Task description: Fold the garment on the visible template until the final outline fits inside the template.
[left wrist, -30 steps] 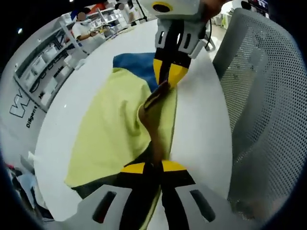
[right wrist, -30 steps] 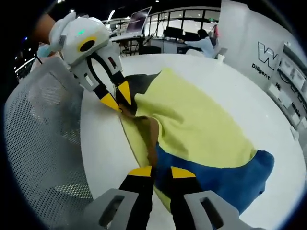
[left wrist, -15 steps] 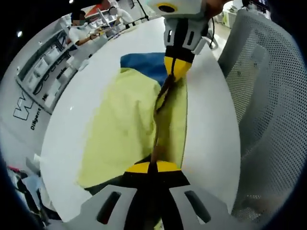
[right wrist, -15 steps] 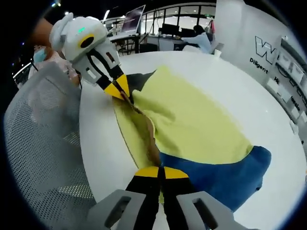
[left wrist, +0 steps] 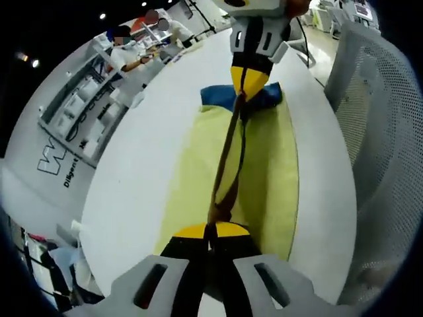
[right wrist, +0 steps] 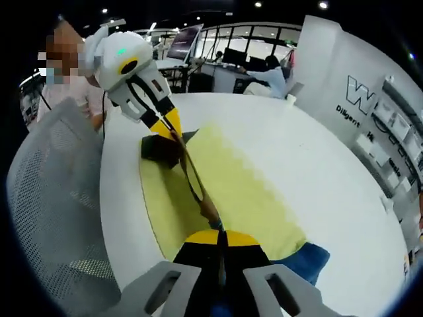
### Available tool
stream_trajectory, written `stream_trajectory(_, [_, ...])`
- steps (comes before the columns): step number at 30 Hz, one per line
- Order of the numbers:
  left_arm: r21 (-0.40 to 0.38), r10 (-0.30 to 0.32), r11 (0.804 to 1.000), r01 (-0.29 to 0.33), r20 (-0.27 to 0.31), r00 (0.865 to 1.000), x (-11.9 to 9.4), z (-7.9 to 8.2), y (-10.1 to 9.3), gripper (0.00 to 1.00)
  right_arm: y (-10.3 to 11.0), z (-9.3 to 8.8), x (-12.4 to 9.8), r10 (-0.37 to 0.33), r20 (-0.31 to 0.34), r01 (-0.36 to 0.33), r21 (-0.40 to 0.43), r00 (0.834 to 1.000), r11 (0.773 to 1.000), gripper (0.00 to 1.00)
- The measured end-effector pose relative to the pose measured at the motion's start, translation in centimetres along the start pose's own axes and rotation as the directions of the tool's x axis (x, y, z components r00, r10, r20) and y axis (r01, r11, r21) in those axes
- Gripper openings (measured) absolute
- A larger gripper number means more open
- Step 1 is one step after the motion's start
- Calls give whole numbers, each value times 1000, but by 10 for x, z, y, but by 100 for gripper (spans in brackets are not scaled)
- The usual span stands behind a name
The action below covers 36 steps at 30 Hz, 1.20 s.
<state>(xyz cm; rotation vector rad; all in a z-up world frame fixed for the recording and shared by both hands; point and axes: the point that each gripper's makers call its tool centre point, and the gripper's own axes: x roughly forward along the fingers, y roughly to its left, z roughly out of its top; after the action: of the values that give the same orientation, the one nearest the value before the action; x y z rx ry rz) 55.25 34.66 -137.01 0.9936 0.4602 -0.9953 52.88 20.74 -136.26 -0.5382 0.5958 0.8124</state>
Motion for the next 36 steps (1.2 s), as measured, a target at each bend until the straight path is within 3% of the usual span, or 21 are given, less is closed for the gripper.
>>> stream_trajectory(8, [6,42,999,-42,22,999,-9,14,27,1,-23,22,-12,-45,45,46,-23,998,999,0])
stream_trajectory(18, [86,85,992,-89,52,995,-24,31,58,1,-50,53,-27,-88,87,95,-76,992,993,0])
stream_trajectory(22, [154,103,982,-112,63,993,-33,42,76,1,-59,64,-33,-95,98,103,-81,991,991,0])
stream_trajectory(27, [195,110,973,-122,70,991,-41,51,96,1,-76,84,-41,-135,116,151,-137,984,979,0])
stream_trajectory(36, [244,148,956,-161,69,987,-42,66,128,1,-97,101,-48,-153,106,170,-168,982,971,0])
